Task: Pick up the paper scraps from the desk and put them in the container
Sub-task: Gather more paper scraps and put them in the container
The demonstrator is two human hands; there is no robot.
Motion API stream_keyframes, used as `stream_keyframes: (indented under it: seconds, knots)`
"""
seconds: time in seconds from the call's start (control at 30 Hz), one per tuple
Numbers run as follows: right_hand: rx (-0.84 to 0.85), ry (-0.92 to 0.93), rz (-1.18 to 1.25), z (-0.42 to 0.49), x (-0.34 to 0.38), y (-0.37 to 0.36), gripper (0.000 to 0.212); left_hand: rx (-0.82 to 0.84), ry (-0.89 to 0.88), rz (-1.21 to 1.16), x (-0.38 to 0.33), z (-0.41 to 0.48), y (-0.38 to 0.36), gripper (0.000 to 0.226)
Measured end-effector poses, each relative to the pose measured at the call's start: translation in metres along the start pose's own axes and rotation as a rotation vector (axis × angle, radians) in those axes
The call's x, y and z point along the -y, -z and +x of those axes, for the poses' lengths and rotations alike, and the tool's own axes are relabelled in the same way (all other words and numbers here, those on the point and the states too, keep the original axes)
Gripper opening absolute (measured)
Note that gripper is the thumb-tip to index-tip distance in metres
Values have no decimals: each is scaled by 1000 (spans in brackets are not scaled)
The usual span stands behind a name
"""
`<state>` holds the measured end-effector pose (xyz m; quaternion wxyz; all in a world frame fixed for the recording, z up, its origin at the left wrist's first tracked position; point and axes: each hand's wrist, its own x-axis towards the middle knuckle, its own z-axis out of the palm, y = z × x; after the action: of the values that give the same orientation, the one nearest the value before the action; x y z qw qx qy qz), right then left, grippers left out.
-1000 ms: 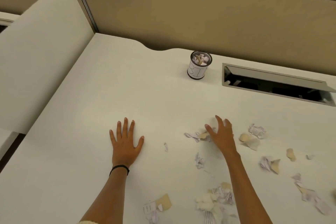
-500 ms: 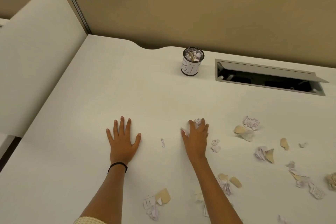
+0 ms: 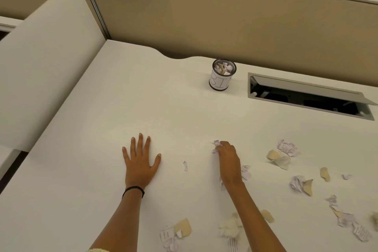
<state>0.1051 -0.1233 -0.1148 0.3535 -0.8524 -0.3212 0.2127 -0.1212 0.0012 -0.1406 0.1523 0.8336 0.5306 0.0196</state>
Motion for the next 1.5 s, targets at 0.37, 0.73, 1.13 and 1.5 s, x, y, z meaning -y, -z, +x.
stream_keyframes:
  seconds: [0.37, 0.73, 1.13, 1.5]
  knots:
    - [-110, -70, 187, 110, 30, 51, 15, 14, -1, -3, 2, 1, 0, 85]
    - [-157, 124, 162, 250, 115, 79, 24, 14, 14, 19, 4, 3, -4, 78]
    - [-83, 211, -104, 253, 124, 94, 25, 26, 19, 22, 6, 3, -5, 74]
    - [-154, 93, -196, 121, -42, 134, 27, 4, 0, 15, 2, 2, -2, 87]
